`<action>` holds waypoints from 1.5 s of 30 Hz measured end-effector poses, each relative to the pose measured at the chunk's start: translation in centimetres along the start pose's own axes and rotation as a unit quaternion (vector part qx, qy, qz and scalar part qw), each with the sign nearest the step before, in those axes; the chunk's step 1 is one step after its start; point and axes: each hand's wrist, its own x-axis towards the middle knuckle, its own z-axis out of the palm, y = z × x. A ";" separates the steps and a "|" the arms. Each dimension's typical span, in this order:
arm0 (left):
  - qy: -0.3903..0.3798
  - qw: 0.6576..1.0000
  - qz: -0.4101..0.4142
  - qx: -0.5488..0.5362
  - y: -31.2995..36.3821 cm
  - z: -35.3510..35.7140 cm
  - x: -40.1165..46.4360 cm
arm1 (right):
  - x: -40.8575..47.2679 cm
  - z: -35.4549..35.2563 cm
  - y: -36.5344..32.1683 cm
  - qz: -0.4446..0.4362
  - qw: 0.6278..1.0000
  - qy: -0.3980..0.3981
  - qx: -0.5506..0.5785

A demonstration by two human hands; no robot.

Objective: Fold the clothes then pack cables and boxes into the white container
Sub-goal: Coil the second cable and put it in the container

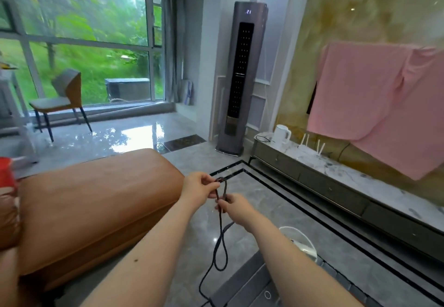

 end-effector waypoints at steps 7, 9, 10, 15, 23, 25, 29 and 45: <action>0.021 0.995 -0.008 -0.096 3.2 -4.0 -0.7 | 0.4 -0.6 -5.0 -0.060 0.998 0.011 0.025; 0.027 0.992 -0.042 -0.120 2.8 -4.6 -0.9 | 0.7 -0.7 -5.9 -0.071 0.996 0.035 0.028; 0.024 0.992 -0.066 -0.109 2.2 -4.8 -1.0 | 0.8 -0.8 -6.5 -0.074 0.995 0.043 0.042; -0.028 0.988 -0.141 0.057 -1.4 -4.2 -1.5 | 1.1 -1.3 -8.9 -0.109 0.985 0.031 0.134; -0.010 0.977 -0.199 -0.077 -2.6 -2.2 -0.8 | 1.8 -1.7 -9.9 -0.141 0.971 0.028 0.189; -0.048 0.977 -0.193 -0.070 -2.6 -1.7 -0.8 | 1.9 -2.0 -9.7 -0.139 0.969 0.042 0.198; -0.045 0.991 -0.126 0.018 -2.6 -1.6 -0.7 | 2.0 -2.5 -9.3 -0.124 0.974 0.072 0.174; 0.096 0.946 -0.185 0.249 -7.0 -4.9 0.0 | 1.3 -7.0 -4.7 -0.011 0.935 0.218 -0.281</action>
